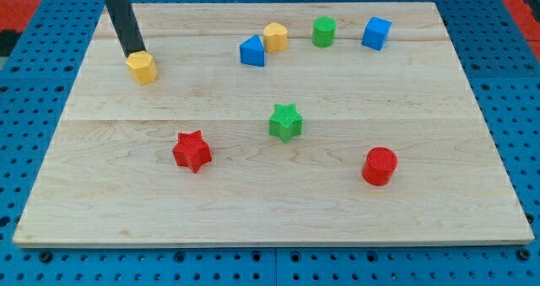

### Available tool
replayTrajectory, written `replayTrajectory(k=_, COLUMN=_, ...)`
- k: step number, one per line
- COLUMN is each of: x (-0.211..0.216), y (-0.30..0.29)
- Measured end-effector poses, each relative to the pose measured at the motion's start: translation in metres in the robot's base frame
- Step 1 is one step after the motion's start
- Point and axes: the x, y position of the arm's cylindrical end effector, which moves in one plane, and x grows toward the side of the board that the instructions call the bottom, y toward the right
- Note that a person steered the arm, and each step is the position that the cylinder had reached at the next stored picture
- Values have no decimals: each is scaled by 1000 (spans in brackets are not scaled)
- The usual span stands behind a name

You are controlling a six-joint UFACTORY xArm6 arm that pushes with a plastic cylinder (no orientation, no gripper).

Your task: Push the yellow hexagon towards red star

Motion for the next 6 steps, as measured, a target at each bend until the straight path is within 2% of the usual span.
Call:
replayTrajectory(k=1, x=6, y=-15)
replayTrajectory(k=3, x=23, y=37)
replayTrajectory(k=6, x=73, y=57)
